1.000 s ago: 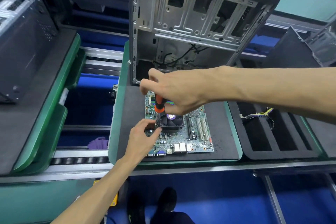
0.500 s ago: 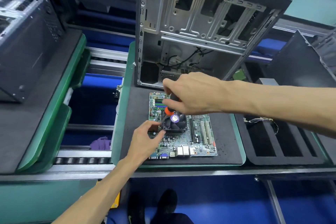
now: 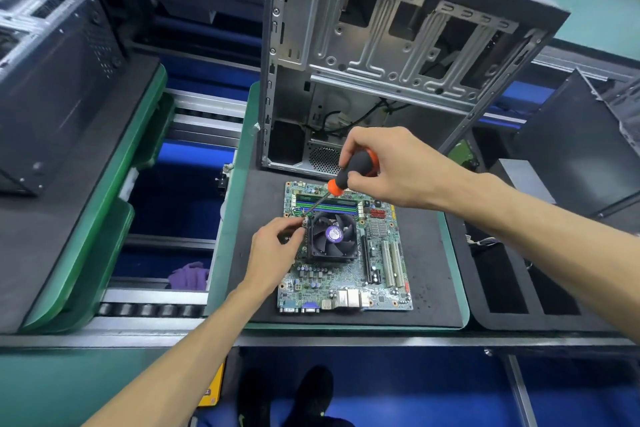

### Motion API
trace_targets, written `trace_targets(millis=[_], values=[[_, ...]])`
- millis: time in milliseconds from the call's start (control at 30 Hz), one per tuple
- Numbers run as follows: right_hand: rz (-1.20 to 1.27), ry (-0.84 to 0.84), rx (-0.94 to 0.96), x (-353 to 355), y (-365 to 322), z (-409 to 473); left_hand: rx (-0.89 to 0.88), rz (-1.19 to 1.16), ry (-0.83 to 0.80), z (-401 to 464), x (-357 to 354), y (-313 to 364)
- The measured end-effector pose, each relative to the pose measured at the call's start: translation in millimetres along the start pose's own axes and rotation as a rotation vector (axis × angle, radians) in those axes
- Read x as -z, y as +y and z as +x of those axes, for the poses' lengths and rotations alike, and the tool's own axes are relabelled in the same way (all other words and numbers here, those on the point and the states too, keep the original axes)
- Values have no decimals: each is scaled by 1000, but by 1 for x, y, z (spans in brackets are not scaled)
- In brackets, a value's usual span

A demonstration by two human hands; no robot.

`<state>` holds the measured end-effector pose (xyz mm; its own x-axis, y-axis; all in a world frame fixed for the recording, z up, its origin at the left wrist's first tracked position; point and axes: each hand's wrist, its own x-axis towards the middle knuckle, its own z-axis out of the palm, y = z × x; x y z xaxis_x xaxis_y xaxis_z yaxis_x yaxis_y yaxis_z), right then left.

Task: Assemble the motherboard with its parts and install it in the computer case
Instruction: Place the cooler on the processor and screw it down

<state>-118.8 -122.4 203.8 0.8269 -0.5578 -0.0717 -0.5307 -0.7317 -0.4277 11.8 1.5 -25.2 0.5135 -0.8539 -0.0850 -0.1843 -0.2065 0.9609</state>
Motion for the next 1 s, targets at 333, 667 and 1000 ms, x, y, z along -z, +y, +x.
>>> trace_targets(millis=[333,667,1000], values=[[35,-6,-45,-9,15,-4,-20,14,66,2,-7,1],[5,-108,51,-7,10,-1,-35,27,71,1,-7,-2],[13,-59,59,-6,17,1,-45,21,67,2,-6,-2]])
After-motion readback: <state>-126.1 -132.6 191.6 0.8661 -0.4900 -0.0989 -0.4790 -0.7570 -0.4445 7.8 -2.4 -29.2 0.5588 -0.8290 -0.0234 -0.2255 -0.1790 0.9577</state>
